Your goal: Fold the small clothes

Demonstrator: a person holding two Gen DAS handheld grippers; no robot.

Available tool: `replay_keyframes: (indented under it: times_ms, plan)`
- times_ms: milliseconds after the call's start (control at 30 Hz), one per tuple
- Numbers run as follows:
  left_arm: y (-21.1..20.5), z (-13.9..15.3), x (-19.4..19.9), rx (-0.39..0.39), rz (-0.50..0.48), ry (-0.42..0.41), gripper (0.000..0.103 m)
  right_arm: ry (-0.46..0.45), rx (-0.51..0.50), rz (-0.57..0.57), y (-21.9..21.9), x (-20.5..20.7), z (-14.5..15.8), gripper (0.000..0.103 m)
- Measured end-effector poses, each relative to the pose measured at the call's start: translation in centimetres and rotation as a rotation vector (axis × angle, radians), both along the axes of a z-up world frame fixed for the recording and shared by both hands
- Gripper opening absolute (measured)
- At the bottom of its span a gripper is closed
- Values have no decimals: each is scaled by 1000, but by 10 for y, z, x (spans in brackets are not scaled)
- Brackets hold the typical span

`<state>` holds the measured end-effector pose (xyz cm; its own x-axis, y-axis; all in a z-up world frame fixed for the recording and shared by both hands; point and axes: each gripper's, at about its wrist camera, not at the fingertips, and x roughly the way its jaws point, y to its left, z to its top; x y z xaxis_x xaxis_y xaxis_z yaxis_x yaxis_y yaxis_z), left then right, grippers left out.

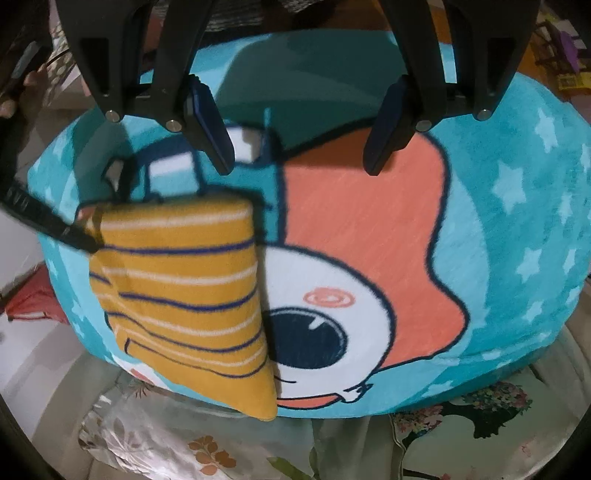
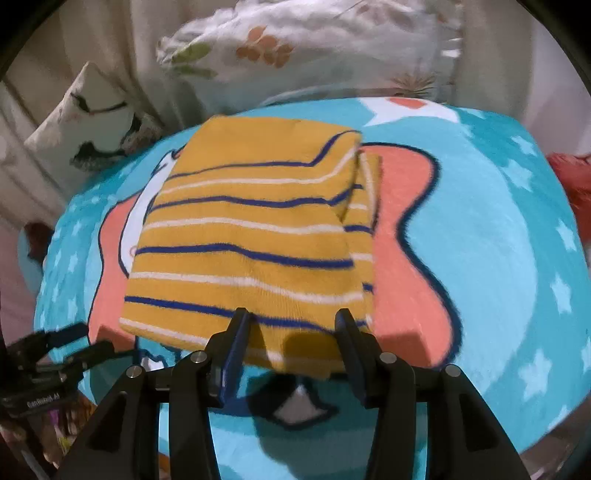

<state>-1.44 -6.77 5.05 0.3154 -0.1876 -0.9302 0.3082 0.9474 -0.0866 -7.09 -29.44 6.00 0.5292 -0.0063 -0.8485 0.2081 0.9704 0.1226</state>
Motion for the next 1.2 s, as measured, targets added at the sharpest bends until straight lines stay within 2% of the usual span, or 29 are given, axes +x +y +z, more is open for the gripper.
replay_keyframes:
  times_ms: [100, 267, 367, 433, 467, 600, 833, 1200]
  plan:
    - [9, 1, -9, 22, -8, -12, 71, -61, -3, -24, 11, -4, 16, 52]
    - [24, 7, -22, 26, 10, -33, 71, -107, -67, 36, 43, 22, 24, 52]
    - [31, 12, -28, 29, 21, -47, 71, -52, -107, 44, 49, 45, 3, 52]
    - [35, 16, -32, 22, 28, -53, 71, 38, -123, 50, 46, 59, -22, 53]
    - [37, 18, -34, 23, 31, -60, 71, 38, -120, 51, 44, 59, -25, 53]
    - [41, 26, -42, 47, 36, -101, 72, -2, -94, 41, 45, 40, -8, 54]
    - [49, 39, -52, 29, 46, -156, 73, -45, -78, -22, 46, -4, 5, 56]
    - [41, 41, -69, -5, -31, -162, 75, -8, -61, -123, 48, -72, -14, 57]
